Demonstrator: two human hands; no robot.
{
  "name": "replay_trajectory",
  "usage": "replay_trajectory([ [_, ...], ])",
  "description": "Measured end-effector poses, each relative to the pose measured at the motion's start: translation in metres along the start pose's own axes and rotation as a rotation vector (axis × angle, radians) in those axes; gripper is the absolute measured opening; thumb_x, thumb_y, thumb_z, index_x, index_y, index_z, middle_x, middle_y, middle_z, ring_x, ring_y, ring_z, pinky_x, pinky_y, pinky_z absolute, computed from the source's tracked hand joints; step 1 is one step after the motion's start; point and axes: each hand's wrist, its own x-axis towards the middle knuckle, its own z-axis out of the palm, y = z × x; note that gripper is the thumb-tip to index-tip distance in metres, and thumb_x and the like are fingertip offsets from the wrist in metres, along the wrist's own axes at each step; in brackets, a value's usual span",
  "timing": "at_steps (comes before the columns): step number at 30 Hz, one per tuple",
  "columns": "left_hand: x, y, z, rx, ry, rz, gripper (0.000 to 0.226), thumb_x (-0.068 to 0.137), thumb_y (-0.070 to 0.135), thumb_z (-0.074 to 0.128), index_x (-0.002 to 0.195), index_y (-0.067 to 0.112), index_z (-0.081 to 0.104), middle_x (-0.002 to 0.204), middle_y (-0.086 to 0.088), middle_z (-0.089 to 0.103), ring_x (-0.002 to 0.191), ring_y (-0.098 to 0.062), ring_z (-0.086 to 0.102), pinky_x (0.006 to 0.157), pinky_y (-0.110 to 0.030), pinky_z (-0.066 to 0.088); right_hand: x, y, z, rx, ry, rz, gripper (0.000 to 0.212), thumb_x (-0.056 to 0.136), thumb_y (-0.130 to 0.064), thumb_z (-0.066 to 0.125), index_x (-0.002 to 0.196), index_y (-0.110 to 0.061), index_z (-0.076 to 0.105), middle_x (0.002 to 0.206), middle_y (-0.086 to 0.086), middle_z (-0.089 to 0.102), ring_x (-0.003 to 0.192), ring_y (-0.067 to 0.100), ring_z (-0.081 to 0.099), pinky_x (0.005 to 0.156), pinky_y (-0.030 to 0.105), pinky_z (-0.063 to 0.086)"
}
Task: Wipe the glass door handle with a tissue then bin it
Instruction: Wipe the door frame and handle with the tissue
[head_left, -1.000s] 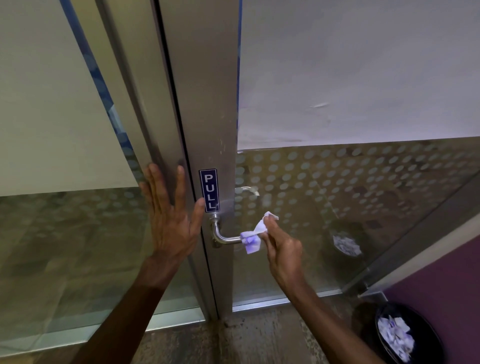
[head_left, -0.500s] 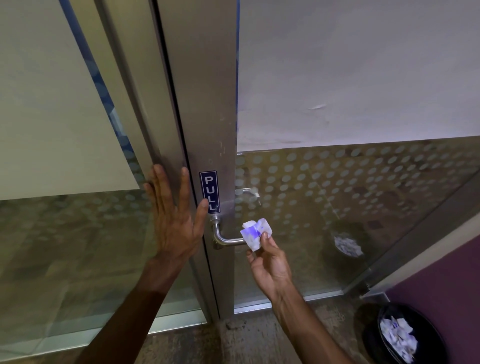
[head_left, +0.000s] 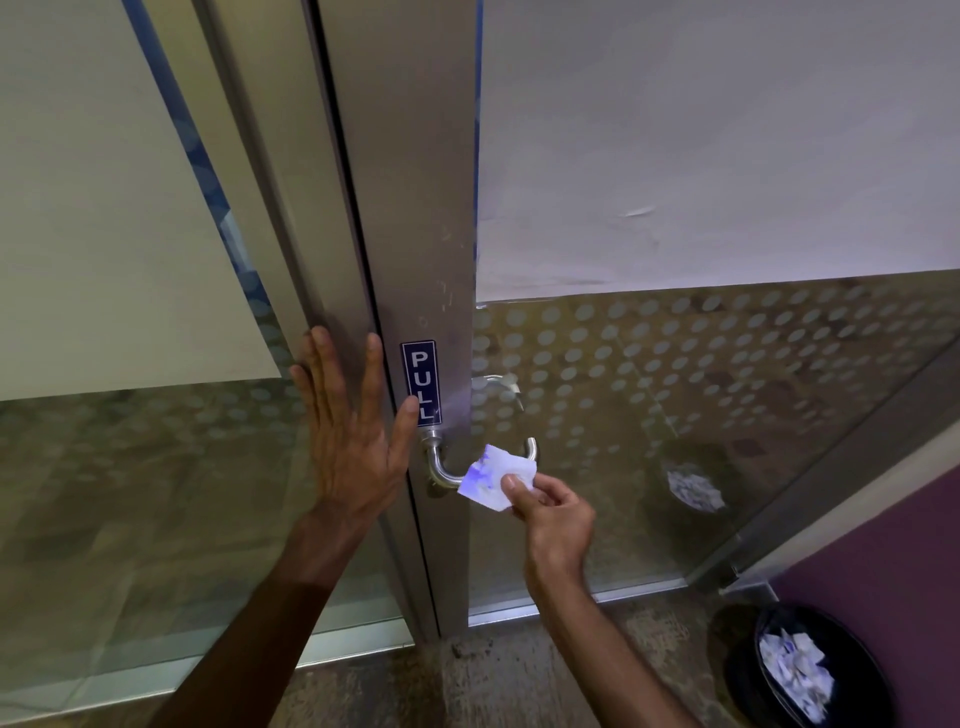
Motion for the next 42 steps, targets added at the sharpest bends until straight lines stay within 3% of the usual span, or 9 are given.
replay_trajectory([
  [4,-0.001,-0.001,0.000,0.001,-0.002,-0.008,0.070,0.110,0.048,0.035,0.166,0.022,0.003,0.170,-0.003,-0.029,0.160,-0.032,-0.013,0.130,-0.054,-0.004,-0.004,0.001,-0.008,-0.355,0.022,-0.299,0.009,0.085,-0.009,0.081,0.091,-0.016,0.080,0.078,-0.003,0.079,0.070,0.009,0.073,0.068,0.024,0.058],
  [7,0.000,-0.001,-0.002,0.002,-0.008,-0.007,0.070,0.110,0.050,0.034,0.166,0.027,-0.001,0.169,0.000,-0.031,0.160,-0.028,-0.016,0.130,-0.053,-0.005,-0.006,-0.002,-0.010,-0.523,0.072,-0.480,0.020,0.089,-0.008,0.078,0.109,-0.010,0.080,0.097,0.000,0.076,0.086,0.012,0.072,0.082,0.026,0.057],
  [11,0.000,-0.001,-0.003,0.002,-0.016,-0.010,0.070,0.110,0.052,0.032,0.166,0.029,-0.003,0.169,0.001,-0.032,0.159,-0.027,-0.017,0.130,-0.053,-0.005,-0.003,-0.013,-0.013,-0.763,-0.031,-0.816,0.028,0.090,0.007,0.072,0.117,-0.002,0.076,0.108,0.009,0.071,0.091,0.011,0.065,0.087,0.002,0.046],
  [15,0.000,-0.001,-0.004,-0.005,-0.021,-0.010,0.069,0.110,0.052,0.032,0.166,0.030,-0.003,0.169,0.001,-0.032,0.160,-0.025,-0.019,0.130,-0.051,-0.007,0.013,-0.027,-0.026,-0.822,-0.125,-1.044,0.051,0.075,0.030,0.065,0.118,0.005,0.073,0.115,0.018,0.068,0.102,0.020,0.066,0.089,0.024,0.053],
  [22,0.000,-0.001,-0.004,-0.006,-0.029,-0.011,0.069,0.110,0.054,0.030,0.166,0.031,-0.004,0.168,0.002,-0.033,0.159,-0.024,-0.022,0.130,-0.050,-0.009,0.040,-0.057,-0.025,-1.112,-0.467,-1.337,0.017,0.089,0.005,0.066,0.100,-0.002,0.076,0.113,0.011,0.075,0.089,0.028,0.072,0.075,0.040,0.056],
  [24,0.000,-0.002,-0.004,-0.006,-0.031,-0.015,0.069,0.110,0.054,0.029,0.166,0.030,-0.003,0.169,0.002,-0.033,0.159,-0.024,-0.022,0.130,-0.051,-0.008,0.046,-0.063,-0.026,-1.254,-0.528,-1.451,0.019,0.091,-0.008,0.062,0.098,-0.011,0.079,0.109,0.001,0.078,0.096,0.025,0.073,0.085,0.040,0.045],
  [30,-0.001,-0.004,-0.002,-0.007,-0.024,-0.014,0.070,0.110,0.055,0.030,0.166,0.030,-0.003,0.169,0.001,-0.033,0.159,-0.027,-0.020,0.130,-0.052,-0.007,0.052,-0.070,-0.026,-1.381,-0.729,-1.365,0.031,0.081,-0.005,0.078,0.106,-0.022,0.078,0.107,-0.007,0.079,0.110,0.011,0.070,0.112,0.055,0.038],
  [36,-0.001,-0.004,-0.001,0.002,-0.022,-0.026,0.070,0.109,0.055,0.031,0.165,0.032,-0.005,0.168,0.002,-0.034,0.159,-0.025,-0.021,0.130,-0.051,-0.009,0.038,-0.062,-0.012,-1.432,-0.809,-1.200,0.028,0.097,-0.036,0.068,0.123,-0.027,0.074,0.115,-0.008,0.078,0.103,0.009,0.071,0.114,0.052,0.032],
  [42,0.001,-0.002,-0.002,0.016,-0.019,-0.026,0.070,0.109,0.055,0.030,0.165,0.034,-0.006,0.168,0.004,-0.035,0.158,-0.022,-0.025,0.130,-0.047,-0.012,0.021,-0.049,0.016,-1.384,-0.840,-1.101,0.026,0.100,-0.040,0.061,0.118,-0.029,0.075,0.111,-0.010,0.079,0.102,0.008,0.070,0.113,0.044,0.026],
])
